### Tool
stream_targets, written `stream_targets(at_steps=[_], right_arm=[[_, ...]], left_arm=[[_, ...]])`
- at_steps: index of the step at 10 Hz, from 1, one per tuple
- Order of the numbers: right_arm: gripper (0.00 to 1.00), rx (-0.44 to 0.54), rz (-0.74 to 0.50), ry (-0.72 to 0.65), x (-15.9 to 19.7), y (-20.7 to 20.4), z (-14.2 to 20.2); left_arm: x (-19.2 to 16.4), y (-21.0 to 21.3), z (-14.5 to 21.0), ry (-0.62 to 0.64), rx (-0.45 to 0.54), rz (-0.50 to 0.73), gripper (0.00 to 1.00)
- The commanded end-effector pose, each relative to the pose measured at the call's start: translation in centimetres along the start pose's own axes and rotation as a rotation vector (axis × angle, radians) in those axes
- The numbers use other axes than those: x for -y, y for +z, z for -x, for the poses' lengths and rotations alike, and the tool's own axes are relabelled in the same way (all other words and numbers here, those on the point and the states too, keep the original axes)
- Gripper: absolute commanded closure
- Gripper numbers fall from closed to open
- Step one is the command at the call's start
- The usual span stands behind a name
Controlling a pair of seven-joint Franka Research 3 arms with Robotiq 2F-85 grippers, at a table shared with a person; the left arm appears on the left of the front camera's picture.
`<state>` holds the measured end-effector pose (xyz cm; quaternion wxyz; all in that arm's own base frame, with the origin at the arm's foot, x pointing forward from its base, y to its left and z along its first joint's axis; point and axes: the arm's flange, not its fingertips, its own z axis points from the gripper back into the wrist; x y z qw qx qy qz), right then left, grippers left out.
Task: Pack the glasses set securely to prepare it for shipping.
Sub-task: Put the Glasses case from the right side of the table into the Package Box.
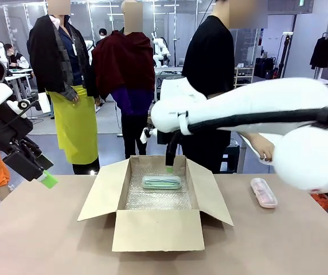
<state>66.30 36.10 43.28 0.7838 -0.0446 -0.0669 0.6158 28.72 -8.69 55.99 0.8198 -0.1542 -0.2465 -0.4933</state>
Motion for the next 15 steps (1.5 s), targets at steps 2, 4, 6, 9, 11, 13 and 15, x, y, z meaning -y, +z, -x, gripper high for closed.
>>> stream_targets(at_steps=[2, 4, 6, 9, 11, 13, 15], right_arm=[[0.0, 0.037, 0.029, -0.275, -4.0, 2.8, 8.1], [0.0, 0.065, 0.065, -0.417, -5.3, 3.9, 11.9], [0.0, 0.136, 0.081, -0.609, -6.6, 3.4, 16.7], [0.0, 0.141, 0.058, -0.856, -7.7, 2.7, 23.3], [0.0, 0.117, 0.06, -1.068, -8.1, 1.5, 27.4], [0.0, 0.071, 0.076, -1.249, -8.0, 0.1, 30.4], [0.0, 0.109, 0.062, -1.345, -6.6, -1.9, 32.3]], left_arm=[[-0.1, 0.1, 0.2, -0.02, -0.004, 0.005, 0.0], [-0.1, 0.1, 0.2, -0.02, -0.004, 0.005, 0.0], [-0.1, 0.1, 0.2, -0.02, -0.004, 0.005, 0.0], [-0.1, 0.1, 0.2, -0.02, -0.004, 0.005, 0.0], [-0.1, 0.1, 0.2, -0.02, -0.004, 0.005, 0.0], [-0.1, 0.1, 0.2, -0.02, -0.004, 0.005, 0.0], [-0.1, 0.1, 0.2, -0.02, -0.004, 0.005, 0.0]])
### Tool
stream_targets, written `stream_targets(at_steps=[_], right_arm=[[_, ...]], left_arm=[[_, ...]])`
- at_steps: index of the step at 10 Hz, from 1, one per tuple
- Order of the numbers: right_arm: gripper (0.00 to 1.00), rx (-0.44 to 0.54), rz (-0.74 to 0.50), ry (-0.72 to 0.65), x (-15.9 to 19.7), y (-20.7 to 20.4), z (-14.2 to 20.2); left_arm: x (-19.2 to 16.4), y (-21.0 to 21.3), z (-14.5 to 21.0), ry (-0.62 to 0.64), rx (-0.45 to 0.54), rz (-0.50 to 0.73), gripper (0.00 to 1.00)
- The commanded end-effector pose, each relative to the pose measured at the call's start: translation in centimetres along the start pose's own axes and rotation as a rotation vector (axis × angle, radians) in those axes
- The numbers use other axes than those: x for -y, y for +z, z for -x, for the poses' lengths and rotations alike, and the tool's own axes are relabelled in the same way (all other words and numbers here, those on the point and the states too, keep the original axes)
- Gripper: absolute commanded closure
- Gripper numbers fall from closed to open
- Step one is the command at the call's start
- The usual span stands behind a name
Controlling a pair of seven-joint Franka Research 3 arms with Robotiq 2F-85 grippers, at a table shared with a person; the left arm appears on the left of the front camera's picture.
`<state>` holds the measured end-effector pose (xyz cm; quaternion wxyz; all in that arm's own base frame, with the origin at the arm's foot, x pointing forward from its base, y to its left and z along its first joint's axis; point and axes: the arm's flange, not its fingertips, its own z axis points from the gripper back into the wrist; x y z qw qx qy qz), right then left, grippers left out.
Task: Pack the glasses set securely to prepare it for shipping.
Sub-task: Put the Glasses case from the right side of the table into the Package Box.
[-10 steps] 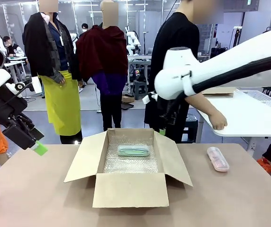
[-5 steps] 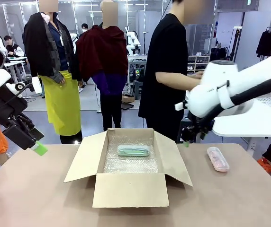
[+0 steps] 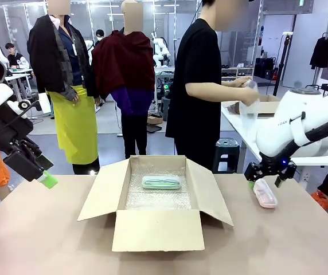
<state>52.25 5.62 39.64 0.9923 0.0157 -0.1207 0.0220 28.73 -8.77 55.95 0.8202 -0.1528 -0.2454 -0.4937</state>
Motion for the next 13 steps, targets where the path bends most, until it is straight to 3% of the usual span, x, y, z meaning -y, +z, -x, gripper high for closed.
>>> stream_targets(at_steps=[1, 5, 13], right_arm=[[0.0, 0.033, 0.01, -0.089, -0.1, -2.0, -1.0], [0.0, -0.033, 0.0, -0.164, 2.4, -7.0, -4.3], [0.0, -0.123, 0.021, -0.148, 3.9, -10.3, -9.4]], left_arm=[[-0.2, 0.2, 0.2, -0.02, -0.001, 0.006, 0.0], [-0.2, 0.2, 0.2, -0.02, -0.001, 0.006, 0.0], [-0.2, 0.2, 0.2, -0.02, -0.001, 0.006, 0.0]])
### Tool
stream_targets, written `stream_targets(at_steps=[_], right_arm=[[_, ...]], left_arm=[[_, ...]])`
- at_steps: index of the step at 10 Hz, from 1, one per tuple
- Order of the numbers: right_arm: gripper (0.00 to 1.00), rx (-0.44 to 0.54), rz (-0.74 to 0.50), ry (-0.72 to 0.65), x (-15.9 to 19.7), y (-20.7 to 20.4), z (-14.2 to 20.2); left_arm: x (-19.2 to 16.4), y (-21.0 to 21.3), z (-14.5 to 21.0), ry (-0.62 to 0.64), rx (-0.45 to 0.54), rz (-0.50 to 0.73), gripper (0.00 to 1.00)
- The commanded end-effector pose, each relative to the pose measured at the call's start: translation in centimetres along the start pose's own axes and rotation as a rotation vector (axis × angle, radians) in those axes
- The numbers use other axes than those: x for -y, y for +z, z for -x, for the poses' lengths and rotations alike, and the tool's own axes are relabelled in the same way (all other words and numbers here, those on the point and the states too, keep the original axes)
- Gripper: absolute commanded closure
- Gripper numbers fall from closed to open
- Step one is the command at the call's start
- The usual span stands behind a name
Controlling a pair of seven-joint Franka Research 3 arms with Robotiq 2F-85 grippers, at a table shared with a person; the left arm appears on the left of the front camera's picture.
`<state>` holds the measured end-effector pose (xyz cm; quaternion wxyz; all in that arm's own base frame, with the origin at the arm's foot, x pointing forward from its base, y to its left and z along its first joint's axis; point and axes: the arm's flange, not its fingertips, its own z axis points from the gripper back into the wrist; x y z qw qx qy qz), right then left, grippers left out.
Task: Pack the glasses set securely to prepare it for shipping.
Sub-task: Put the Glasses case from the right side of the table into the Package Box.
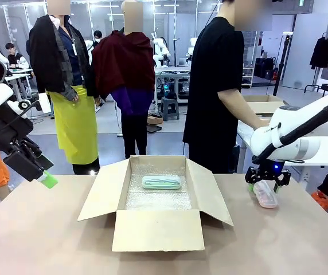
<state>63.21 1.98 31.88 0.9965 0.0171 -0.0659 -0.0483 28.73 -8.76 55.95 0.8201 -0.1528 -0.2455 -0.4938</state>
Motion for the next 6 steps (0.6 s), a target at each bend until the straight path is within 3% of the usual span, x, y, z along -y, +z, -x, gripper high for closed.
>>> stream_targets(at_steps=[1, 3, 6], right_arm=[[0.0, -0.033, 0.014, -0.003, -0.57, -0.36, -0.9], [0.1, -0.063, 0.015, 0.013, -0.49, -0.7, -1.1], [0.43, -0.064, 0.022, 0.019, -0.29, -0.55, -0.88]], left_arm=[[-0.15, 0.2, 0.21, -0.019, -0.001, 0.006, 0.0], [-0.15, 0.2, 0.21, -0.019, -0.001, 0.006, 0.0], [-0.15, 0.2, 0.21, -0.019, -0.001, 0.006, 0.0]])
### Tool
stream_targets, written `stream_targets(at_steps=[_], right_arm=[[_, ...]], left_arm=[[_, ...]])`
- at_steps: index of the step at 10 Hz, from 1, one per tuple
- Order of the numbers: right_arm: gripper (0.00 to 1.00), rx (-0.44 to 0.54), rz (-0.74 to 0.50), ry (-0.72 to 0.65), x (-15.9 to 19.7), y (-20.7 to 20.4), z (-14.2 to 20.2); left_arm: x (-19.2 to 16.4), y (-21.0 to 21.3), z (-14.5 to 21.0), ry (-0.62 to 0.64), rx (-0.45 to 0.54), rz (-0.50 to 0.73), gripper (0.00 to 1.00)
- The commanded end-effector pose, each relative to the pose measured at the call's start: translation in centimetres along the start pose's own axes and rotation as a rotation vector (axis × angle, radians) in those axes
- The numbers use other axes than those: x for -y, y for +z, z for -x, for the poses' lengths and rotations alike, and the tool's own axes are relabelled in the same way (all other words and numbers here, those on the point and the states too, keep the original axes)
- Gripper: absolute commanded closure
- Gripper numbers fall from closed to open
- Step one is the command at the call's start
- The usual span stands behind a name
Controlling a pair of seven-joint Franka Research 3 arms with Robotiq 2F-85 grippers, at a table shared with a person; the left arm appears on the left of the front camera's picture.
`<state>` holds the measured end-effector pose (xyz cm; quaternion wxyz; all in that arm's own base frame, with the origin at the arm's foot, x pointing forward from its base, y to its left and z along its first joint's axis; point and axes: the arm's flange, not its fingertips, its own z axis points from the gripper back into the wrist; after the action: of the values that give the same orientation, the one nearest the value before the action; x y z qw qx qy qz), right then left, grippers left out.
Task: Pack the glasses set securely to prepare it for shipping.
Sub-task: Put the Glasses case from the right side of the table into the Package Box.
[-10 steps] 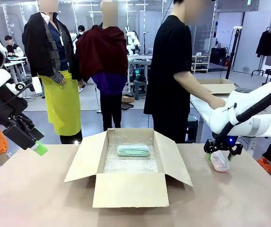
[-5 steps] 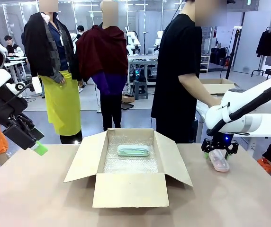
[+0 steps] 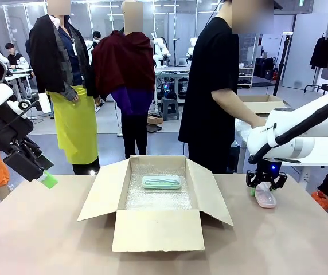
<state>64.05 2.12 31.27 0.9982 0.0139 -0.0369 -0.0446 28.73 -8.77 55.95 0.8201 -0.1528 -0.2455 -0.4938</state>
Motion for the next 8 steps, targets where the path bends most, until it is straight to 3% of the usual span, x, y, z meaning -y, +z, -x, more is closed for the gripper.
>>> stream_targets(at_steps=[1, 3, 5, 8], right_arm=[[0.5, -0.007, 0.016, 0.008, 0.0, 0.1, 0.2], [0.7, -0.005, 0.008, 0.006, 0.3, 0.3, 0.6], [0.7, 0.044, -0.021, 0.077, 0.2, 1.5, 1.4], [0.7, 0.152, -0.004, 0.212, -0.3, 7.4, 4.6]], left_arm=[[-0.2, 0.2, 0.2, -0.019, -0.001, 0.006, 0.0], [-0.2, 0.2, 0.2, -0.019, -0.001, 0.006, 0.0], [-0.2, 0.2, 0.2, -0.019, -0.001, 0.006, 0.0], [-0.2, 0.2, 0.2, -0.019, -0.001, 0.006, 0.0]])
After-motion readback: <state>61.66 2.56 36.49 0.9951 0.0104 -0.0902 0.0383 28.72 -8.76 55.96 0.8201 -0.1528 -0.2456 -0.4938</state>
